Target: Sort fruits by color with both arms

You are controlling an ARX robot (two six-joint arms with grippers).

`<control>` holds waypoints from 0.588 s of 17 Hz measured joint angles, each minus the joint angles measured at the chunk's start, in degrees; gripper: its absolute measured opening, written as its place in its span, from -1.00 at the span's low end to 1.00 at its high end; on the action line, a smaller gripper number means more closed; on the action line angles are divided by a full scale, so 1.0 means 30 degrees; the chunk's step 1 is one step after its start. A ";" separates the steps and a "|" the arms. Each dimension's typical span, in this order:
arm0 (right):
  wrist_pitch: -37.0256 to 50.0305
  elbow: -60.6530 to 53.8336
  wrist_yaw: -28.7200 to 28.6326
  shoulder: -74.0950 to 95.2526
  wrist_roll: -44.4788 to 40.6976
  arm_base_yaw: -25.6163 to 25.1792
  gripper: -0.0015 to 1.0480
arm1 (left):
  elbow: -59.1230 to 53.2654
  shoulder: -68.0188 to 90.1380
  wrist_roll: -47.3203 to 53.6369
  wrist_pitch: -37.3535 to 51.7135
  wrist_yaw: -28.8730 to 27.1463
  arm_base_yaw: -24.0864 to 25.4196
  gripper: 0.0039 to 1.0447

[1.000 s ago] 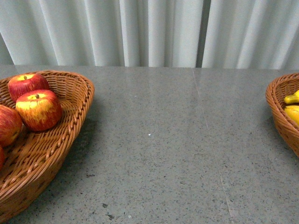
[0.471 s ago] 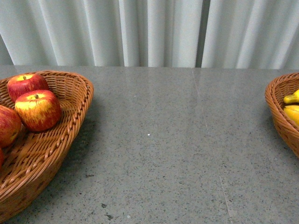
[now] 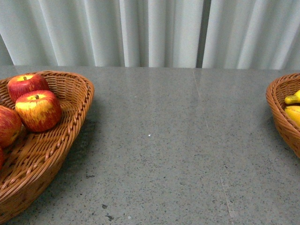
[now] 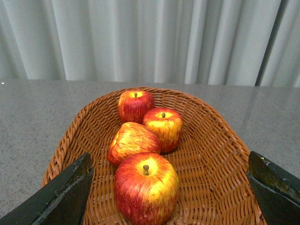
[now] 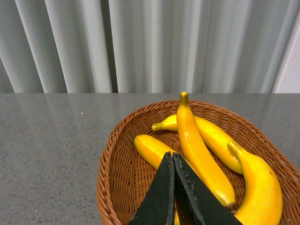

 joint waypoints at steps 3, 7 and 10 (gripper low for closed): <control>-0.2514 -0.0561 -0.0029 -0.2135 0.0007 0.0000 -0.96 | 0.0000 0.0000 0.0000 0.0000 0.0000 0.0000 0.88; -0.2630 -0.0925 0.0000 -0.3381 0.0007 0.0000 -0.96 | 0.0000 0.0000 0.0000 0.0000 0.0000 0.0000 0.88; -0.2565 -0.1515 0.0036 -0.4109 -0.0015 0.0000 -0.96 | 0.0000 0.0000 0.0007 0.0007 -0.0007 0.0000 0.88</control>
